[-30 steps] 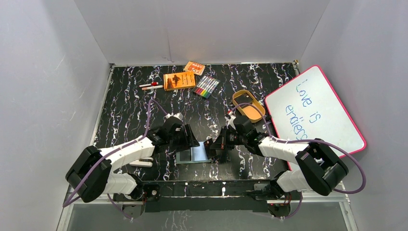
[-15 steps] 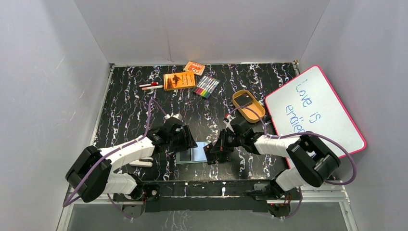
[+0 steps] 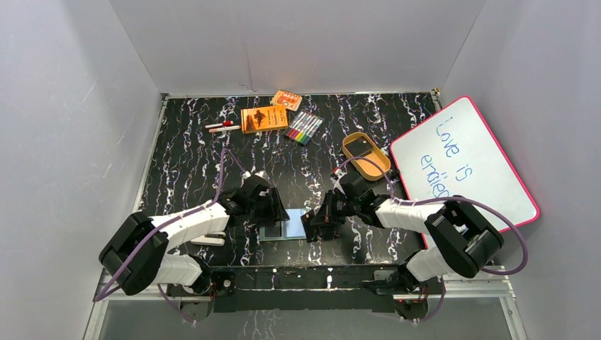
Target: Put the credit cards into the card holder
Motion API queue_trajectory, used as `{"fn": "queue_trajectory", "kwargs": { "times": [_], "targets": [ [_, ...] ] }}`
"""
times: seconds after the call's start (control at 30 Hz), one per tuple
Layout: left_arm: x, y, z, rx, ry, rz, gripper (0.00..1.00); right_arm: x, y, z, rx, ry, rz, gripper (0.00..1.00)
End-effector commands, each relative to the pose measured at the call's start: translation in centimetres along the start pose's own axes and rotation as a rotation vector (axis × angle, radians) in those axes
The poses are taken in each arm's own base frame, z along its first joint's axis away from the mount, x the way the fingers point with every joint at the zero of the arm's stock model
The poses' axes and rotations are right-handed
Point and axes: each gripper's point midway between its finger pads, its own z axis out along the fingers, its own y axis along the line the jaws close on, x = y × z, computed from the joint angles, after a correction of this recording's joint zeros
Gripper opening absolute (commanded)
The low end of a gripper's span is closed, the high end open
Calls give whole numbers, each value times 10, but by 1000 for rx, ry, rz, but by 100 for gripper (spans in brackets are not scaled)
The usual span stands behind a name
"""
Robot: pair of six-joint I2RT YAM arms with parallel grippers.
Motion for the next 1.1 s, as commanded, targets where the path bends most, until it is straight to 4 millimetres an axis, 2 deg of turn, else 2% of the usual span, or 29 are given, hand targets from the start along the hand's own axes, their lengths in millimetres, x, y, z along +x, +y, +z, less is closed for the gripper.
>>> {"fn": "queue_trajectory", "kwargs": {
  "times": [0.0,0.6,1.07],
  "targets": [
    [1,5,1,-9,3,2,51,-10,14,-4,-20,-32,-34,0],
    [5,7,4,-6,16,-3,51,-3,16,-1,-41,-10,-38,0],
    [9,7,8,-4,39,-7,51,-2,32,13,-102,23,-56,0]
  ]
}}
